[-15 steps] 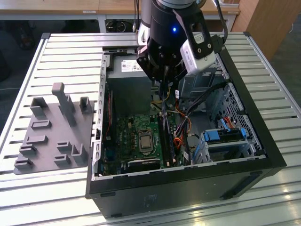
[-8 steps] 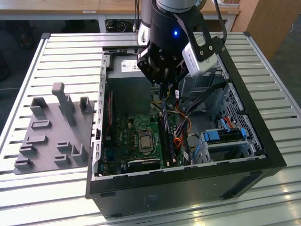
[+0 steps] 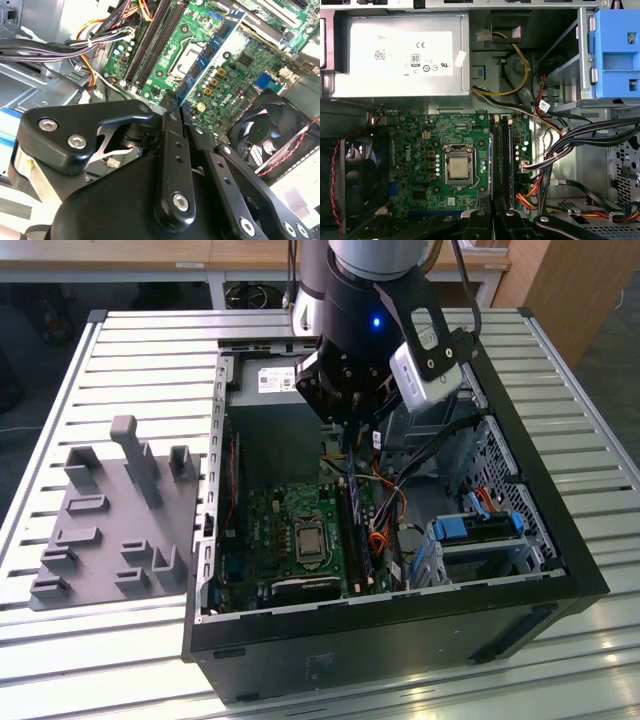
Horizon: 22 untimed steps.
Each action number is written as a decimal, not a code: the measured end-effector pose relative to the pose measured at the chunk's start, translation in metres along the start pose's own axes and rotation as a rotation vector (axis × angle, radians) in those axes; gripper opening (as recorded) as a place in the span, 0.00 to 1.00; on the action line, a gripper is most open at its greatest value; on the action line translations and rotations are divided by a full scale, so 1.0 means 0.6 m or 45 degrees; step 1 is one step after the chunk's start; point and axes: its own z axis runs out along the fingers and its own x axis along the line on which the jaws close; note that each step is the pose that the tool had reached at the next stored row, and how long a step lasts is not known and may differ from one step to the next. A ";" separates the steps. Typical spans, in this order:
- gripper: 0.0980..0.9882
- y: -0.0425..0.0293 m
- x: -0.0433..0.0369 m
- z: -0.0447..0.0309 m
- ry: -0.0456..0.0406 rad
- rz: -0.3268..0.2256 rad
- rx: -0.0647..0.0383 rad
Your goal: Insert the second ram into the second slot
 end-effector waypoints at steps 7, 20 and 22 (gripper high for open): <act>0.04 0.000 -0.001 0.008 0.000 -0.001 0.001; 0.04 0.000 -0.003 0.023 0.000 -0.001 0.004; 0.04 0.000 -0.004 0.026 0.000 -0.001 0.004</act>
